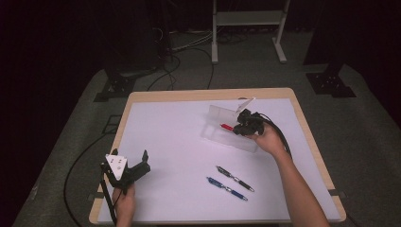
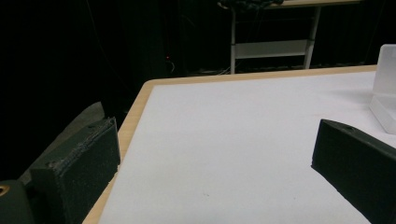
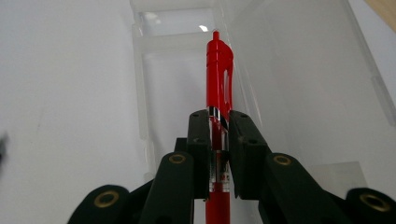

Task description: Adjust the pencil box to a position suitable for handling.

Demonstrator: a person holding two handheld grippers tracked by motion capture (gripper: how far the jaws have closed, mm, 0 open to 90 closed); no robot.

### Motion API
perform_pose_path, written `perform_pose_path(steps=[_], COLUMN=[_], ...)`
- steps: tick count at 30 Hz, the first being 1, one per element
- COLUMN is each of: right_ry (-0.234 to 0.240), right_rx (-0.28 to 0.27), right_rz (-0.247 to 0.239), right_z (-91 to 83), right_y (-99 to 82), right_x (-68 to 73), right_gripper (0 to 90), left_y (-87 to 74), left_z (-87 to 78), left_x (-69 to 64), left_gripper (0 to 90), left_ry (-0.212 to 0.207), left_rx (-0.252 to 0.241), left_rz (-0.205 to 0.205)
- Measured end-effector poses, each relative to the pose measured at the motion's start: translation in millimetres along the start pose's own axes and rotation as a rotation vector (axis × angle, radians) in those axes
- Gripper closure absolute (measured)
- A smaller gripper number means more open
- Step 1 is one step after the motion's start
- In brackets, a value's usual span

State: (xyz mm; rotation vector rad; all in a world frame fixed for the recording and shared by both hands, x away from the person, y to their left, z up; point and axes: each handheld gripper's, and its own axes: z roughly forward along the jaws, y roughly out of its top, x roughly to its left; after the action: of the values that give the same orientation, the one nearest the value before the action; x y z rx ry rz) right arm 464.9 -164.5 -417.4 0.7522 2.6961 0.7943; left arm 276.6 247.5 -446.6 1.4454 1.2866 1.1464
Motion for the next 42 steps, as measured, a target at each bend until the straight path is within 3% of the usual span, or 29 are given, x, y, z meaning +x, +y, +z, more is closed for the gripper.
perform_pose_path(steps=[13, 24, 29, 30, 31, 42], right_ry=[0.004, 0.008, -0.013, -0.013, -0.033, 0.021], right_rx=[0.053, 0.051, 0.068, 0.066, 0.055, 0.026], right_rz=[-0.025, -0.022, -0.033, -0.034, -0.026, -0.009], right_z=[11.0, 16.0, 19.8, 20.7, 21.3, 5.7], right_y=[1.4, 1.2, 2.4, 2.3, 2.3, 0.2], right_x=[4.2, 3.2, 5.1, 5.4, 6.2, 11.4], right_gripper=[78.4, 78.1, 77.9, 76.8, 67.1, 66.7], left_y=[0.1, 0.1, 0.1, 0.1, 0.1, 0.0], left_z=[-0.4, -1.3, -1.3, -1.4, -1.5, -2.7], left_x=[0.3, 0.5, 1.3, 1.3, 1.4, 1.5], left_gripper=[0.3, 0.3, 0.3, 0.3, 0.3, 0.3], left_ry=[-0.001, 0.004, 0.003, 0.002, 0.001, 0.006], left_rx=[-0.001, -0.006, -0.005, -0.005, -0.004, -0.009], left_rz=[-0.003, 0.001, 0.000, -0.001, -0.001, -0.005])
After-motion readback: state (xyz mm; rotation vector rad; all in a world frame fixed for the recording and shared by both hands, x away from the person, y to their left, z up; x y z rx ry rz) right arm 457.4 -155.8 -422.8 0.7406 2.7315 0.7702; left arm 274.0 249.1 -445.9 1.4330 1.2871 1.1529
